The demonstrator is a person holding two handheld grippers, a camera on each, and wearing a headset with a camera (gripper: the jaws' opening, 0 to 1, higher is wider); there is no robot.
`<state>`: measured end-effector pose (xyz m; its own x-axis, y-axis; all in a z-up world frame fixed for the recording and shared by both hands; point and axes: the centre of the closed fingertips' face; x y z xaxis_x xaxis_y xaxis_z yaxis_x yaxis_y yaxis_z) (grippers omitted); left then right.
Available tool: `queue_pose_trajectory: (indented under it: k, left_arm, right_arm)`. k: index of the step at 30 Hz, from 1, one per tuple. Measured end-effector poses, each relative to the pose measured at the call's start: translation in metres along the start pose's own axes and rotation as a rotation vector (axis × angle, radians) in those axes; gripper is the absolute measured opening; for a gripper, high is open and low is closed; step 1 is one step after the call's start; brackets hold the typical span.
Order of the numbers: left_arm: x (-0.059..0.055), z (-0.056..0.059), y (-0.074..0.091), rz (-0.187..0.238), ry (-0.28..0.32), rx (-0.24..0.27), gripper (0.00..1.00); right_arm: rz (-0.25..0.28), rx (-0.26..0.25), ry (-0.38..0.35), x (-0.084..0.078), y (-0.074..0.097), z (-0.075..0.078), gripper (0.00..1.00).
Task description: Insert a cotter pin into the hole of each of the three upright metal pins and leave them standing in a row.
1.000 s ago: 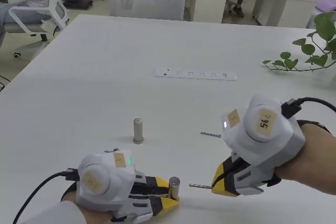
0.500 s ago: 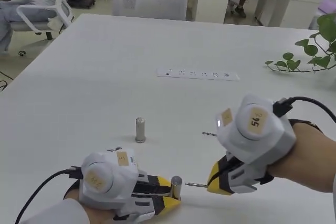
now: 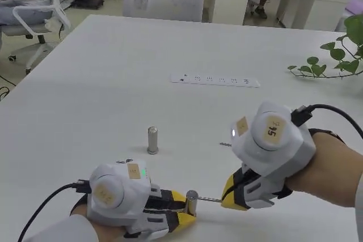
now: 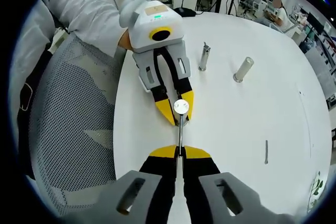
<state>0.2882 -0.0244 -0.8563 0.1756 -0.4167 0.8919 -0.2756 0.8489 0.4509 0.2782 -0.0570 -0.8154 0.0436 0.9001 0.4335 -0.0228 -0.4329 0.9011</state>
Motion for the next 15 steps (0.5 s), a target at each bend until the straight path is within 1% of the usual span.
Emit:
queue_pose_trajectory:
  k: [15]
  left_arm:
    - [-0.0002, 0.0001, -0.0002, 0.000, 0.002, 0.003, 0.11]
  right_arm:
    - [0.011, 0.008, 0.003, 0.0038, -0.0050, -0.0001, 0.04]
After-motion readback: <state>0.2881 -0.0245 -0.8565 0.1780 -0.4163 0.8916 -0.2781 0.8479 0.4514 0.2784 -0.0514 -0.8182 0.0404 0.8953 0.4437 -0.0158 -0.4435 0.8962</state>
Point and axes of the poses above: the centre of the closed fingertips' face, and the gripper's own axes: y roughly backward along the fingers, z roughly to its right, x roughly out of its top
